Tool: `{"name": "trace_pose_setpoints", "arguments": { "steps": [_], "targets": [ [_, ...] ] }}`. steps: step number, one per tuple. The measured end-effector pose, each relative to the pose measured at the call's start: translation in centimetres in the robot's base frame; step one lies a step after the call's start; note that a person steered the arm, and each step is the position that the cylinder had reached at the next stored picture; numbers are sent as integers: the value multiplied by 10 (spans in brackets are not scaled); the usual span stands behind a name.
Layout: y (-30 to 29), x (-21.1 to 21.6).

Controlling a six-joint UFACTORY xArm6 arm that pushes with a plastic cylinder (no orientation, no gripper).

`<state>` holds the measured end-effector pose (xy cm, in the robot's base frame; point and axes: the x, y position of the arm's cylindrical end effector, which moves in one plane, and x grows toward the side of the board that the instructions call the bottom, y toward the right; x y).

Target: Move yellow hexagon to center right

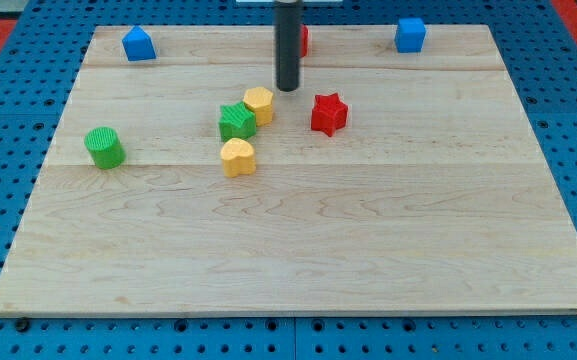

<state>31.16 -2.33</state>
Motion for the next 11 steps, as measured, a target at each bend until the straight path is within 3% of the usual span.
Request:
{"name": "trace_pose_setpoints", "arguments": {
  "steps": [4, 7, 8, 9, 10, 11],
  "targets": [
    [-7, 11],
    [-11, 81],
    [-59, 81],
    [-66, 103],
    [-40, 123],
    [75, 124]
  ]
}}
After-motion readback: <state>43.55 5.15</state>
